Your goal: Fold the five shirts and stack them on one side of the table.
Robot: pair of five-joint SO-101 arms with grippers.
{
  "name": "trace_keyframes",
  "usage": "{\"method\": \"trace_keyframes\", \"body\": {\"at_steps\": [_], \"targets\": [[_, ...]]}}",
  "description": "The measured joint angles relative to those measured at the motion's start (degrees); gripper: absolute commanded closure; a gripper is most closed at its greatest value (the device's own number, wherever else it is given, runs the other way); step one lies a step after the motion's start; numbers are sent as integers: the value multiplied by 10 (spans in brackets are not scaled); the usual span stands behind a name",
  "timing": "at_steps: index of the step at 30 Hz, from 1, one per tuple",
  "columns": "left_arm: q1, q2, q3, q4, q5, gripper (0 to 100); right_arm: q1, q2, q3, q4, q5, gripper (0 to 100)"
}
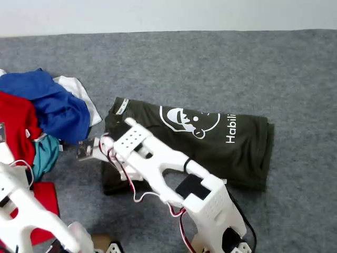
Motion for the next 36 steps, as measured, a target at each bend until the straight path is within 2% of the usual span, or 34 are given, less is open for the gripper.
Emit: {"method": "trace_keyframes", "body": {"at_steps": [6,16,21,30,36], "targets": [[0,0,0,0,0,996,55,0,-67,9,22,988],[1,0,0,-18,0,996,109,10,-69,-28,38,988],[23,0,0,-18,0,996,127,50,-75,-47,52,988],[49,0,0,-30,0,996,153,151,-221,-47,53,988],[49,0,24,-60,0,996,163,205,-326,-6,55,988]]}}
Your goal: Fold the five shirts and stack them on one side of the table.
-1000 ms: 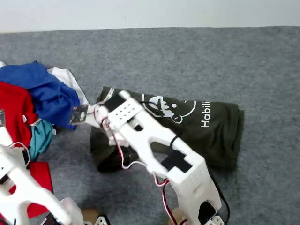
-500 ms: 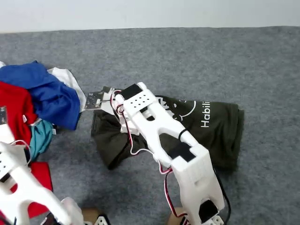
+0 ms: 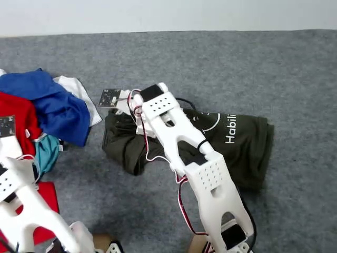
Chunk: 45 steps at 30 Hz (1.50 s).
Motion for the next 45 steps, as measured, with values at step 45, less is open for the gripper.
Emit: {"method": "trace_keyframes", "body": {"at_steps": [45], "targets": [[45,0,7,-28,0,996,65,145,-309,185,-29,838]]}}
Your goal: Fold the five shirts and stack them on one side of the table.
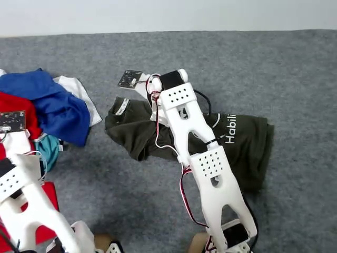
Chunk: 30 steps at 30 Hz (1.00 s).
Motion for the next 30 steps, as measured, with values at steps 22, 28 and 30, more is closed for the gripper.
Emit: {"method": "trace_keyframes", "body": {"at_steps": [22,28,30], "targets": [[0,0,0,0,0,996,-76,-73,64,2,-6,838],[0,0,0,0,0,996,-76,-208,246,2,-40,838],[0,0,0,0,0,996,-76,-253,298,2,-52,838]]}}
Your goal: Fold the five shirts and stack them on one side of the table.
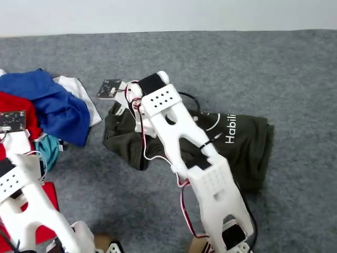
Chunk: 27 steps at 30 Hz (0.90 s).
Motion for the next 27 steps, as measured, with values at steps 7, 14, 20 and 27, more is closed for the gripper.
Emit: {"method": "trace_keyframes", "body": {"at_steps": [7,14,20,27], "targets": [[0,0,0,0,0,996,-41,-93,151,0,-8,838],[0,0,25,-27,0,996,-72,-97,205,-23,15,838],[1,-1,37,-33,0,996,-69,-88,227,-67,60,843],[0,-1,37,-33,0,996,-46,-60,227,-99,86,962]]}}
